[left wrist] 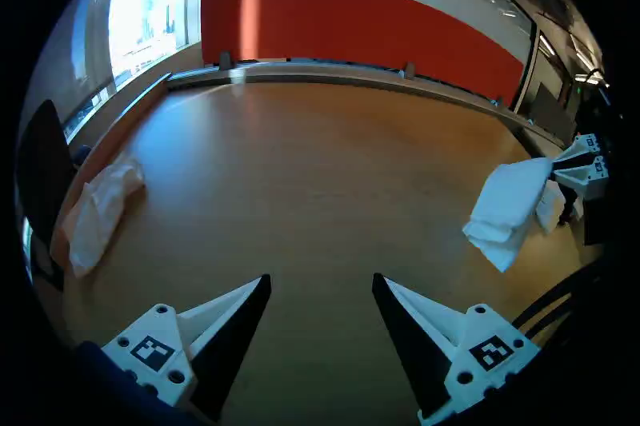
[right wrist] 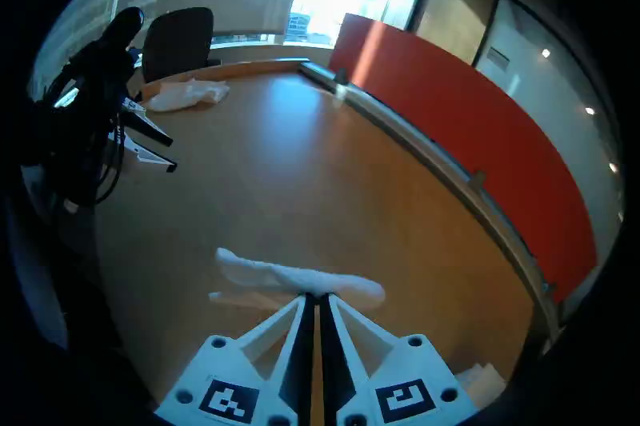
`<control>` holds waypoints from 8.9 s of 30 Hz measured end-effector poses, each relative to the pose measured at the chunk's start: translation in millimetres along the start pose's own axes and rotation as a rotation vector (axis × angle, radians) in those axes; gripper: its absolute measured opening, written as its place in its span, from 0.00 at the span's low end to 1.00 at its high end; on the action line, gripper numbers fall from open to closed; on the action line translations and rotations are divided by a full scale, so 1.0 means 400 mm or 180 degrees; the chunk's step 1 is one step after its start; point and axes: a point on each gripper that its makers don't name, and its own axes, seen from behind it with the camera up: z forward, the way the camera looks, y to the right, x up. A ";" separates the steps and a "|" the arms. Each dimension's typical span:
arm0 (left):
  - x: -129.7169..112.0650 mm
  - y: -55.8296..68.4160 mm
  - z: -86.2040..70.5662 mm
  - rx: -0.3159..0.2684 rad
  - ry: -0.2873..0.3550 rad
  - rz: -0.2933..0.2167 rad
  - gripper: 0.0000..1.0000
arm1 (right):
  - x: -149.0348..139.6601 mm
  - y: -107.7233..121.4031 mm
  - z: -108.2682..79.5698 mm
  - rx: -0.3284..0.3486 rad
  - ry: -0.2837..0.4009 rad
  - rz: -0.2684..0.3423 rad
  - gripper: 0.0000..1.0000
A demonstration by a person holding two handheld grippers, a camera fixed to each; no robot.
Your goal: Fold towel
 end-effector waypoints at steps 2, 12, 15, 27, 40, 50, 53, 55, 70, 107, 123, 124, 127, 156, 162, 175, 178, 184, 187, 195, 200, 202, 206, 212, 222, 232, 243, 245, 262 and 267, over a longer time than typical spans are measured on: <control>0.005 0.004 -0.001 -0.0016 0.0015 0.0007 0.94 | 0.002 0.015 -0.014 -0.0048 0.0002 -0.0009 0.05; 0.019 0.020 0.007 -0.0087 0.0045 0.0042 0.94 | -0.022 0.090 -0.074 -0.0235 -0.0046 0.0026 0.05; 0.019 0.024 0.010 -0.0100 0.0042 0.0052 0.94 | -0.029 0.119 -0.090 -0.0282 -0.0054 0.0050 0.05; 0.028 0.037 0.019 -0.0115 0.0046 0.0078 0.94 | -0.061 0.271 -0.145 -0.0502 -0.0075 0.0185 0.05; 0.039 0.043 0.027 -0.0080 0.0037 0.0100 0.94 | -0.105 0.462 -0.201 -0.0740 -0.0191 0.0197 0.05; 0.041 0.056 0.034 -0.0066 0.0016 0.0120 0.94 | -0.142 0.605 -0.241 -0.0925 -0.0288 0.0219 0.05; 0.042 0.058 0.035 -0.0055 0.0010 0.0125 0.94 | -0.151 0.643 -0.253 -0.0973 -0.0297 0.0251 0.05; 0.043 0.061 0.036 -0.0051 0.0005 0.0130 0.94 | -0.157 0.668 -0.260 -0.1004 -0.0306 0.0267 0.05; 0.051 0.079 0.038 -0.0021 -0.0008 0.0163 0.94 | -0.201 0.805 -0.278 -0.1150 -0.0403 0.0373 0.05; 0.038 0.114 0.039 -0.0106 -0.0062 0.0308 0.94 | -0.607 0.721 -0.430 -0.1282 -0.1096 0.0893 0.05; 0.029 0.104 0.029 -0.0074 -0.0066 0.0310 0.94 | -0.717 0.688 -0.421 -0.1325 -0.1299 0.1081 0.05; 0.027 0.103 0.029 -0.0069 -0.0069 0.0310 0.94 | -0.724 0.685 -0.418 -0.1324 -0.1307 0.1099 0.05; 0.025 0.101 0.027 -0.0059 -0.0076 0.0310 0.94 | -0.745 0.677 -0.411 -0.1323 -0.1332 0.1151 0.05; 0.026 0.106 0.031 -0.0029 -0.0114 0.0339 0.94 | -0.878 0.631 -0.374 -0.1382 -0.1519 0.1493 0.10; 0.029 0.110 0.036 -0.0043 -0.0115 0.0337 0.94 | -0.891 0.621 -0.382 -0.1386 -0.1553 0.1486 0.29; 0.033 0.130 0.045 -0.0088 -0.0111 0.0355 0.94 | -0.868 0.611 -0.382 -0.1372 -0.1445 0.1427 0.66; 0.034 0.131 0.044 -0.0089 -0.0106 0.0349 0.94 | -0.851 0.603 -0.371 -0.1334 -0.1388 0.1420 0.66; 0.033 0.130 0.044 -0.0089 -0.0102 0.0328 0.94 | -0.814 0.582 -0.341 -0.1245 -0.1287 0.1412 0.67; 0.031 0.128 0.043 -0.0085 -0.0100 0.0321 0.94 | -0.794 0.571 -0.324 -0.1193 -0.1240 0.1401 0.67; 0.031 0.118 0.041 -0.0072 -0.0094 0.0291 0.94 | -0.735 0.531 -0.277 -0.1013 -0.1098 0.1383 0.67; 0.030 0.113 0.041 -0.0065 -0.0093 0.0281 0.94 | -0.707 0.503 -0.247 -0.0885 -0.1047 0.1361 0.66; 0.030 0.112 0.041 -0.0063 -0.0091 0.0282 0.94 | -0.701 0.497 -0.240 -0.0851 -0.1039 0.1348 0.65; 0.029 0.109 0.041 -0.0057 -0.0092 0.0275 0.94 | -0.689 0.487 -0.228 -0.0802 -0.1024 0.1329 0.65; 0.029 0.108 0.042 -0.0056 -0.0089 0.0264 0.94 | -0.691 0.481 -0.220 -0.0765 -0.1040 0.1323 0.49; 0.029 0.105 0.043 -0.0052 -0.0092 0.0263 0.94 | -0.681 0.480 -0.211 -0.0747 -0.0986 0.1324 0.08; 0.033 0.106 0.045 -0.0056 -0.0090 0.0265 0.94 | -0.656 0.475 -0.207 -0.0690 -0.0910 0.1306 0.06; 0.034 0.104 0.045 -0.0050 -0.0086 0.0261 0.94 | -0.606 0.462 -0.188 -0.0582 -0.0795 0.1279 0.06; 0.035 0.102 0.044 -0.0045 -0.0083 0.0261 0.94 | -0.605 0.461 -0.184 -0.0575 -0.0799 0.1270 0.06; 0.038 0.098 0.046 -0.0043 -0.0082 0.0253 0.94 | -0.613 0.469 -0.199 -0.0649 -0.0789 0.1247 0.73; 0.042 0.101 0.047 -0.0049 -0.0073 0.0246 0.94 | -0.609 0.471 -0.199 -0.0669 -0.0765 0.1246 0.77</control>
